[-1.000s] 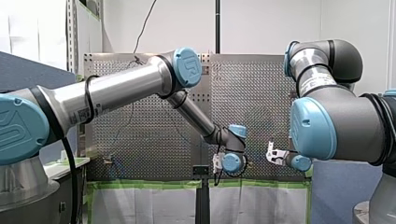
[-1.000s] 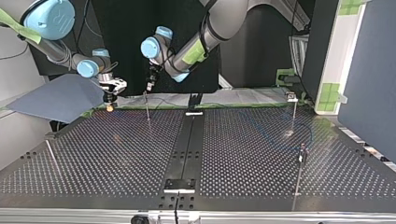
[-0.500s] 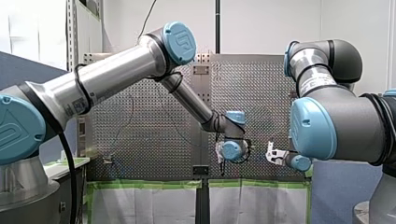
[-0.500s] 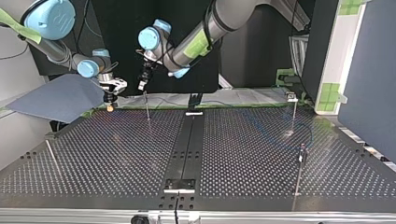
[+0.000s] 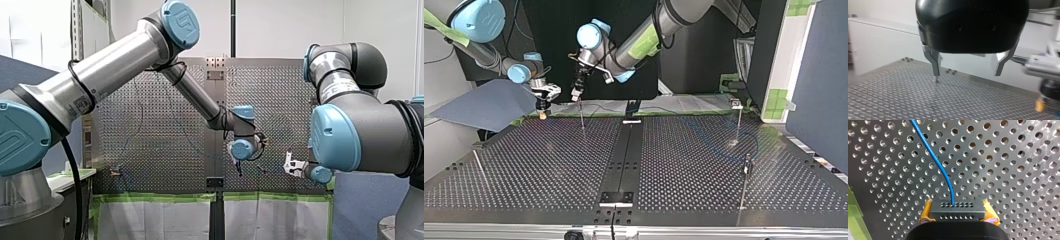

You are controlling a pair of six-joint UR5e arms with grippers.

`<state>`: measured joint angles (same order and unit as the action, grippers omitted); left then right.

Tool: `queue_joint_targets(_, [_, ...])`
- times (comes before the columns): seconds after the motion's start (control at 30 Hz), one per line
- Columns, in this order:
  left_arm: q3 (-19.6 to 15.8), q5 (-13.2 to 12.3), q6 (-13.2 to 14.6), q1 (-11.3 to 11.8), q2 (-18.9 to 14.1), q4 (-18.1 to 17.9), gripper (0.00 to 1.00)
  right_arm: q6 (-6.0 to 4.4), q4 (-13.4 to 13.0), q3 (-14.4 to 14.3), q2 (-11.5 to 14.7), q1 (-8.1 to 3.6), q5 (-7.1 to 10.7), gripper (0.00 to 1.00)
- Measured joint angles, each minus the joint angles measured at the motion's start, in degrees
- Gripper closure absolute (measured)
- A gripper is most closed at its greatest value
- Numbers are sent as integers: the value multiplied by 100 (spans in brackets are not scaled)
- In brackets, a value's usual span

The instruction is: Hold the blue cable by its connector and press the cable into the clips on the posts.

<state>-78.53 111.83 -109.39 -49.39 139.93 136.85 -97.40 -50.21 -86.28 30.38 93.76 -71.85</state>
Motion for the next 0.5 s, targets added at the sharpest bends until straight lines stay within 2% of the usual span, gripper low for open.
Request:
queue_joint_targets(0.3, [-559, 75, -67, 9, -559, -560, 0, 0, 19, -1, 0, 14, 3, 100])
queue_joint_targets(0.5, [-908, 248, -162, 18, -907, -908, 0, 0, 27, 0, 0, 25, 3, 100])
